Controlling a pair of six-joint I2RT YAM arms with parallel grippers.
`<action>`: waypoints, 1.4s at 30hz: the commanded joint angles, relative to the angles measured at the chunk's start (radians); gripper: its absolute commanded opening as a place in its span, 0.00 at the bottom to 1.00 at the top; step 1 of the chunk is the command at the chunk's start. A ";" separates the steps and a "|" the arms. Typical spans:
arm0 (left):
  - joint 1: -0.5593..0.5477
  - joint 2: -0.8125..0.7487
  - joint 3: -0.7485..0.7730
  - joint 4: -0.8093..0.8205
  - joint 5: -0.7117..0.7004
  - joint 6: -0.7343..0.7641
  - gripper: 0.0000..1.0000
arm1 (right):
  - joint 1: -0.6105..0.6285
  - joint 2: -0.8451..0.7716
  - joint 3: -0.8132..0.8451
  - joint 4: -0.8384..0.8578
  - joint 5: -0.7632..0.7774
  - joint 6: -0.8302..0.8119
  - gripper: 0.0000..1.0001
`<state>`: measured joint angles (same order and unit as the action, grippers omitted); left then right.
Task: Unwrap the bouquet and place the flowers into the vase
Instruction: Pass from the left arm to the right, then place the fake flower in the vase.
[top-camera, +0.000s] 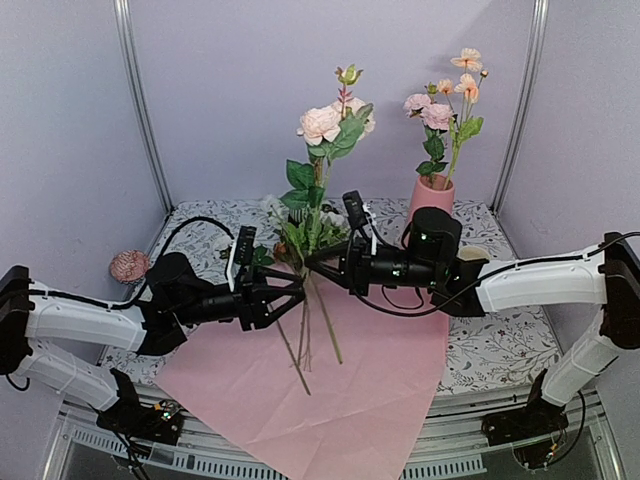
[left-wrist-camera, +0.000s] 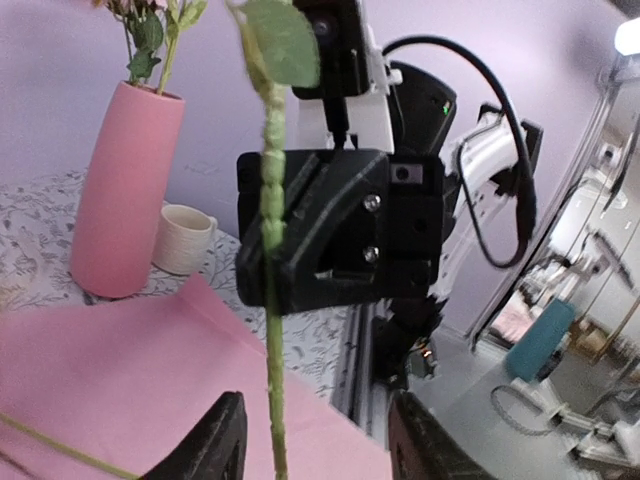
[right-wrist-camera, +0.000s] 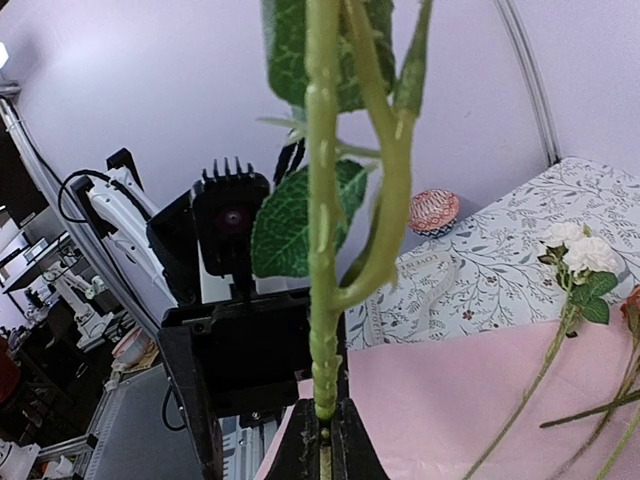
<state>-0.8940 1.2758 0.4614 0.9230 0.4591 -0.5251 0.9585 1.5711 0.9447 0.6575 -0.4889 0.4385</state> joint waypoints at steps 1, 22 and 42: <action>-0.006 -0.051 -0.032 -0.009 -0.032 0.019 0.66 | -0.034 -0.098 -0.049 -0.087 0.106 -0.035 0.03; 0.002 -0.259 -0.056 -0.287 -0.245 0.063 0.98 | -0.153 -0.435 0.151 -0.716 0.829 -0.422 0.02; 0.054 -0.296 -0.084 -0.357 -0.251 0.032 0.97 | -0.301 -0.298 0.513 -0.750 0.819 -0.556 0.02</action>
<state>-0.8581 0.9890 0.3969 0.5877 0.2115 -0.4858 0.6685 1.2430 1.3884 -0.0994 0.3233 -0.0826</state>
